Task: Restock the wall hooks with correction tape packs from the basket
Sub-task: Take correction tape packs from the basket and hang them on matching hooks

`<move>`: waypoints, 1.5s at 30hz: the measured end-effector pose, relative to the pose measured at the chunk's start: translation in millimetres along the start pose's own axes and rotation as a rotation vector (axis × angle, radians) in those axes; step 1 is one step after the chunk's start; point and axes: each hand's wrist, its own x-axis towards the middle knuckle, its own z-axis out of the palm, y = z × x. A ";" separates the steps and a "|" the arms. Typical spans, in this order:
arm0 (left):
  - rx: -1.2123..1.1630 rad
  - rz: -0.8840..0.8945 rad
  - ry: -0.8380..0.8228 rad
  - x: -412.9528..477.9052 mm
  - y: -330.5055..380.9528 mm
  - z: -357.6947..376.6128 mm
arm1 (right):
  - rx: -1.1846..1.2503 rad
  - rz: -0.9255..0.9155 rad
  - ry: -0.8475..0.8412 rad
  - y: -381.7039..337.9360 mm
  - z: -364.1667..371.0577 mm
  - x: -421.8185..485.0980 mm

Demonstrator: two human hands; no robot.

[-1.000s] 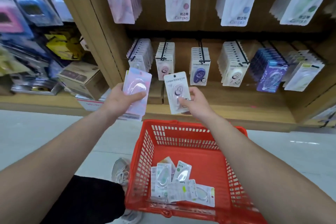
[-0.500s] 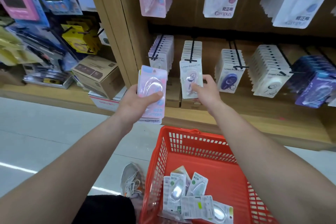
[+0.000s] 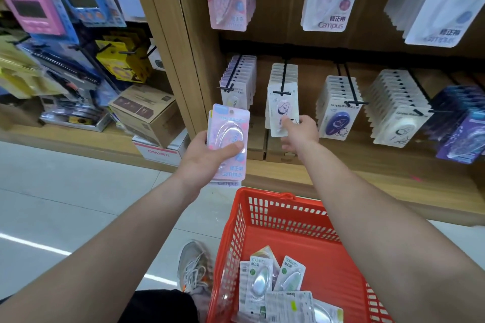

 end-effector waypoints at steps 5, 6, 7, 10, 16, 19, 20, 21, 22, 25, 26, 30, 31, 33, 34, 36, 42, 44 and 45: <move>-0.010 0.008 -0.011 2.6 9.0 9.3 | -0.236 -0.074 0.052 5.9 -12.6 -11.6; -0.019 0.010 -0.012 2.0 10.9 11.1 | -0.210 -0.139 0.028 4.6 -17.9 -22.3; -0.031 0.010 -0.011 1.5 12.5 12.9 | -0.144 -0.184 -0.032 1.7 -23.2 -35.8; -0.068 -0.001 -0.020 -3.3 17.2 19.7 | 0.015 -0.247 -0.376 -9.9 -34.5 -78.3; -0.149 0.064 -0.038 -18.9 28.4 27.7 | 0.057 -0.339 -0.525 -18.8 -33.7 -114.1; -0.157 0.091 -0.036 -24.4 34.9 29.3 | 0.077 -0.401 -0.471 -24.7 -37.6 -122.4; -0.157 0.102 -0.039 -24.9 36.5 29.6 | 0.083 -0.407 -0.461 -27.1 -38.9 -124.5; -0.155 0.120 -0.041 -25.0 38.5 29.6 | 0.082 -0.412 -0.457 -28.4 -39.3 -125.4; -0.147 0.145 -0.051 -26.1 42.3 29.2 | 0.073 -0.414 -0.447 -30.7 -39.2 -126.3; -0.148 0.196 -0.085 -28.7 53.2 26.0 | 0.096 -0.371 -0.412 -40.2 -38.7 -124.8; -0.161 0.189 -0.081 -29.2 56.1 23.9 | 0.125 -0.345 -0.413 -44.0 -38.9 -124.0; -0.185 0.176 -0.022 -25.8 59.8 12.2 | 0.171 -0.314 -0.430 -59.7 -38.1 -123.9; -0.176 0.189 -0.005 -24.9 60.3 9.2 | 0.182 -0.315 -0.441 -63.3 -36.8 -124.6; -0.164 0.206 0.033 -23.9 62.3 4.0 | 0.200 -0.315 -0.463 -71.2 -32.7 -127.1; -0.170 0.210 0.051 -23.1 63.2 1.3 | 0.197 -0.324 -0.466 -75.2 -29.7 -127.9; -0.174 0.230 0.092 -21.1 66.8 -4.0 | 0.179 -0.358 -0.455 -83.5 -22.6 -128.8; -0.197 0.305 0.192 -7.6 85.8 -35.4 | 0.156 -0.487 -0.346 -135.2 -2.0 -111.2; -0.206 0.328 0.236 -3.5 93.0 -48.5 | 0.159 -0.540 -0.279 -160.4 4.8 -100.7; -0.220 0.338 0.252 -1.9 95.9 -54.2 | 0.156 -0.563 -0.254 -171.6 8.9 -95.6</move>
